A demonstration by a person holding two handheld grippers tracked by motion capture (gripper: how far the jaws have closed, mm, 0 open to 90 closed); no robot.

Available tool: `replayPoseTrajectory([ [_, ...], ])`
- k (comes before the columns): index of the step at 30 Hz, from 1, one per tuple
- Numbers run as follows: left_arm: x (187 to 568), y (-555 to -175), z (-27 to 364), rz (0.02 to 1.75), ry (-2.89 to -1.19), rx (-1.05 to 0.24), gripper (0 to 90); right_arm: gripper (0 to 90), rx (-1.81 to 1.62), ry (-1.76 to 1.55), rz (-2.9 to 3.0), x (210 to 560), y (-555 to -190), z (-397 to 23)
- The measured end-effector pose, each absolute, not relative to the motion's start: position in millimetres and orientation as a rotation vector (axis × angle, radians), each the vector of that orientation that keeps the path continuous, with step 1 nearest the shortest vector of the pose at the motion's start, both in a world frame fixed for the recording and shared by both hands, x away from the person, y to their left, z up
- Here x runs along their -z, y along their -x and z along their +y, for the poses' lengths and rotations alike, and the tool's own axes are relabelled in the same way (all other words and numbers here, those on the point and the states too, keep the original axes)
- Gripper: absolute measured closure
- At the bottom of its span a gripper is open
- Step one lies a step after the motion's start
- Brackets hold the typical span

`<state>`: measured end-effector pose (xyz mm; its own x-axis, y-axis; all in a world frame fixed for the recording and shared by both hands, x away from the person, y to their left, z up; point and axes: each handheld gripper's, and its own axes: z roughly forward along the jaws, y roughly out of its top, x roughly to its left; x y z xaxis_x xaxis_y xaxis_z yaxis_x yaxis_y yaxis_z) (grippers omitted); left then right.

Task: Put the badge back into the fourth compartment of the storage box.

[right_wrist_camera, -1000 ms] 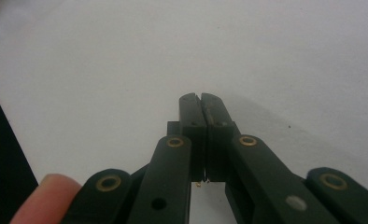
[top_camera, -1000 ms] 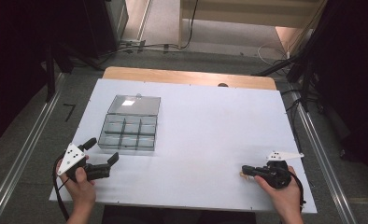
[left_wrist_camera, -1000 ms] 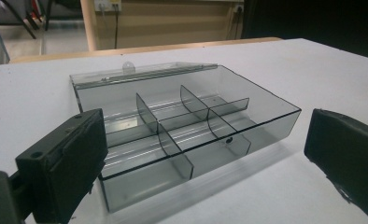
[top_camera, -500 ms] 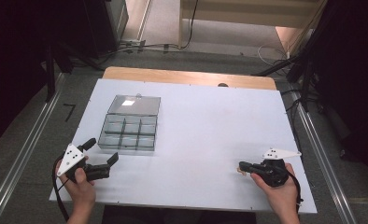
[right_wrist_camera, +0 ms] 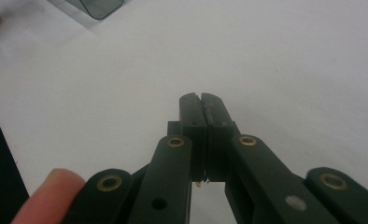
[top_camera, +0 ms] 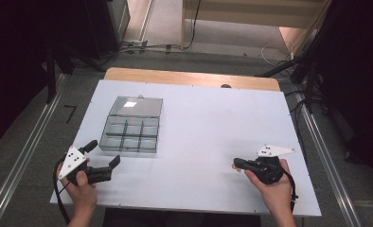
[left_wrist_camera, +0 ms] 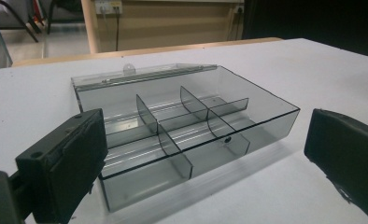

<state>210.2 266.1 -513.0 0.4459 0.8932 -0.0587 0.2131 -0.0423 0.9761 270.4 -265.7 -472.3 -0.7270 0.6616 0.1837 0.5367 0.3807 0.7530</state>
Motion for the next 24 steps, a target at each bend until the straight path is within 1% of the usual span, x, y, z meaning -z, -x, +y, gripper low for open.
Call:
replayPoseTrajectory([
  [7,513.0,-210.1,265.8,1.007,-1.546,-0.739,0.0,87.2,-1.277,-1.029,2.496,464.7,-277.2,-243.9],
  [24,512.9,-210.0,265.6,1.005,-1.544,-0.740,0.0,87.2,-1.297,-0.955,2.503,450.9,-288.4,-215.5],
])
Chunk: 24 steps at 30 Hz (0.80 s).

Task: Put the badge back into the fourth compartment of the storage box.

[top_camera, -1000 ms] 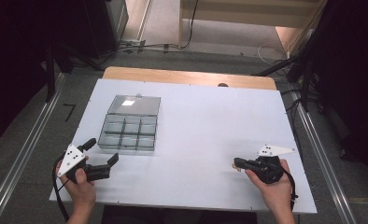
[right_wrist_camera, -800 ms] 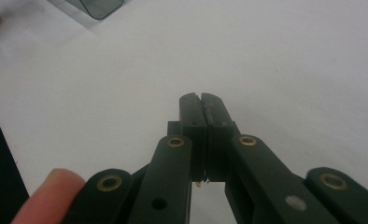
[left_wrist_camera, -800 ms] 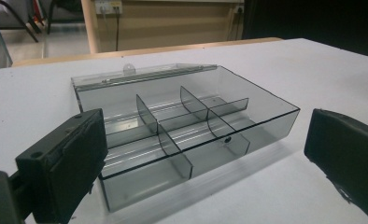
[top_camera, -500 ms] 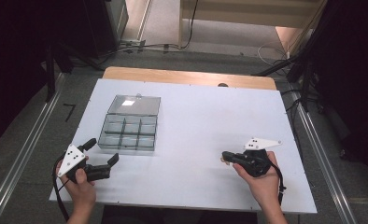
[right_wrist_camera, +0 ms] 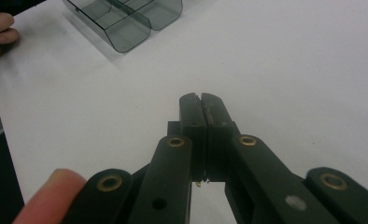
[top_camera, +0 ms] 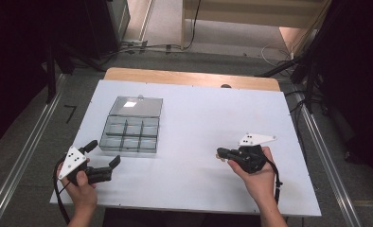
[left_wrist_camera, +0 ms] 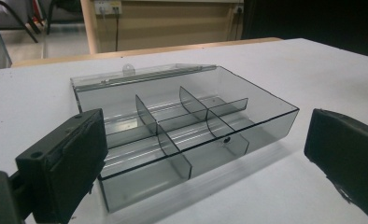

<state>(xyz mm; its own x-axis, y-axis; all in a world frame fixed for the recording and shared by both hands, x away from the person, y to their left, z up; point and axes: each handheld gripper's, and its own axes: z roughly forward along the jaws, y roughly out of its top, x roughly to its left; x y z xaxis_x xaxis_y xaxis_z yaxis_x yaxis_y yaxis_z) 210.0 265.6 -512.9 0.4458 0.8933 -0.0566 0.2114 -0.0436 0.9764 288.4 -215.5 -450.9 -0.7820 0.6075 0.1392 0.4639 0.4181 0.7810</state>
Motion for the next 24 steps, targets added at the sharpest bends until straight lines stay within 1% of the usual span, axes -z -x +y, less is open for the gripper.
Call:
replayPoseTrajectory([
  [24,512.8,-210.3,265.6,1.000,-1.549,-0.739,0.0,87.2,-1.332,-0.884,2.514,441.2,-301.3,-178.5],
])
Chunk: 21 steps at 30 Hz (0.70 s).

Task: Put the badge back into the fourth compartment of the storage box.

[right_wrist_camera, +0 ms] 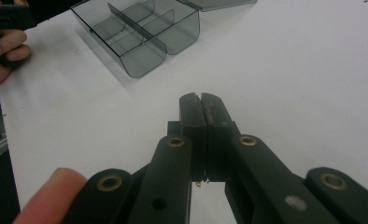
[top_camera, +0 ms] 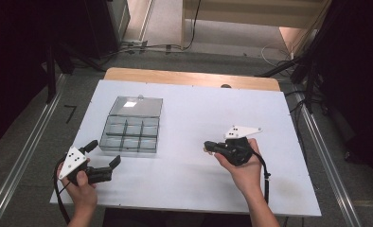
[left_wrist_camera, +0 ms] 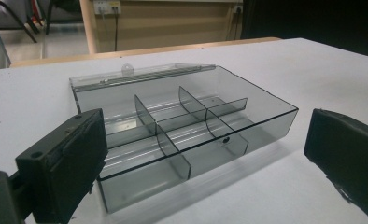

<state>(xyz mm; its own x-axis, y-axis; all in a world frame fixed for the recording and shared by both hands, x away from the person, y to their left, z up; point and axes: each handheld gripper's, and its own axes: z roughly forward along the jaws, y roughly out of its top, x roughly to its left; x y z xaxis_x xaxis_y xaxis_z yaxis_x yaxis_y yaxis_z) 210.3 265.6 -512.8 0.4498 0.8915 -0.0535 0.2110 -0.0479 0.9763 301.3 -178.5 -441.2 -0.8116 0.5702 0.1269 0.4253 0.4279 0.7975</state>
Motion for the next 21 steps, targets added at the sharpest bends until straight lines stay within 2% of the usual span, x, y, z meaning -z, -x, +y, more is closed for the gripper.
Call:
replayPoseTrajectory([
  [21,512.9,-210.4,266.2,1.002,-1.544,-0.731,0.0,87.2,-1.352,-0.852,2.520,434.9,-310.9,-152.2],
])
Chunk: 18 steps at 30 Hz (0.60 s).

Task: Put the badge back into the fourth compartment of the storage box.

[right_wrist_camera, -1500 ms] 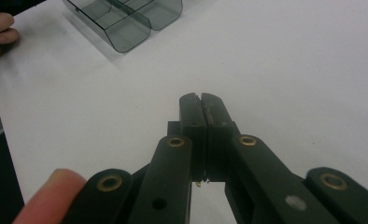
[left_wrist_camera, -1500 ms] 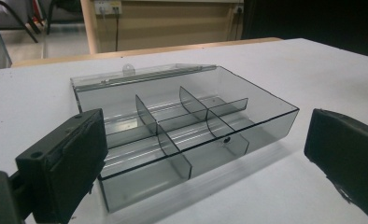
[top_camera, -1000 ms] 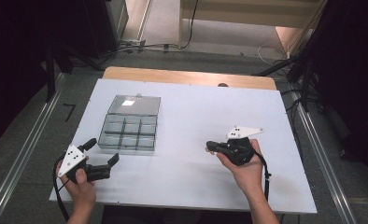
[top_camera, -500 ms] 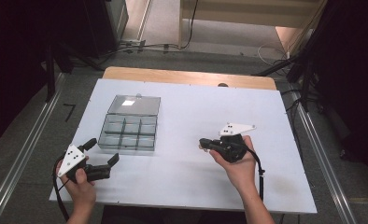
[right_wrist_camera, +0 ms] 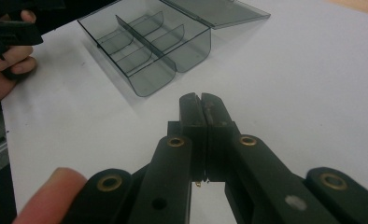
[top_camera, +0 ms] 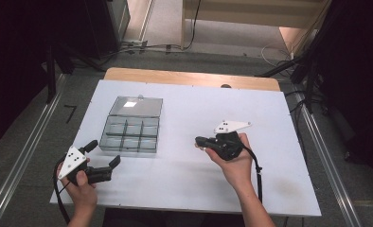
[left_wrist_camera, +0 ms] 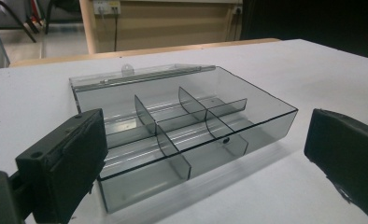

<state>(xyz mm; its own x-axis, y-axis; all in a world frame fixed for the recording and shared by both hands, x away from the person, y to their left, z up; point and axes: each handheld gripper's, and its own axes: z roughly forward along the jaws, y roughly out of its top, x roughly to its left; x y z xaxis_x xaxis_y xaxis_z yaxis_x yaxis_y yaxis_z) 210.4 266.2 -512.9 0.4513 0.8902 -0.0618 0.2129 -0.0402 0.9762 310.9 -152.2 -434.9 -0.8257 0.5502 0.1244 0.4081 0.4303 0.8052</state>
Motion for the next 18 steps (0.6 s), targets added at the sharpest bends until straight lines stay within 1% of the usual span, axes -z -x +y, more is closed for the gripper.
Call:
replayPoseTrajectory([
  [18,512.8,-210.4,267.1,1.006,-1.536,-0.731,0.0,87.2,-1.366,-0.809,2.534,429.0,-319.3,-128.4],
])
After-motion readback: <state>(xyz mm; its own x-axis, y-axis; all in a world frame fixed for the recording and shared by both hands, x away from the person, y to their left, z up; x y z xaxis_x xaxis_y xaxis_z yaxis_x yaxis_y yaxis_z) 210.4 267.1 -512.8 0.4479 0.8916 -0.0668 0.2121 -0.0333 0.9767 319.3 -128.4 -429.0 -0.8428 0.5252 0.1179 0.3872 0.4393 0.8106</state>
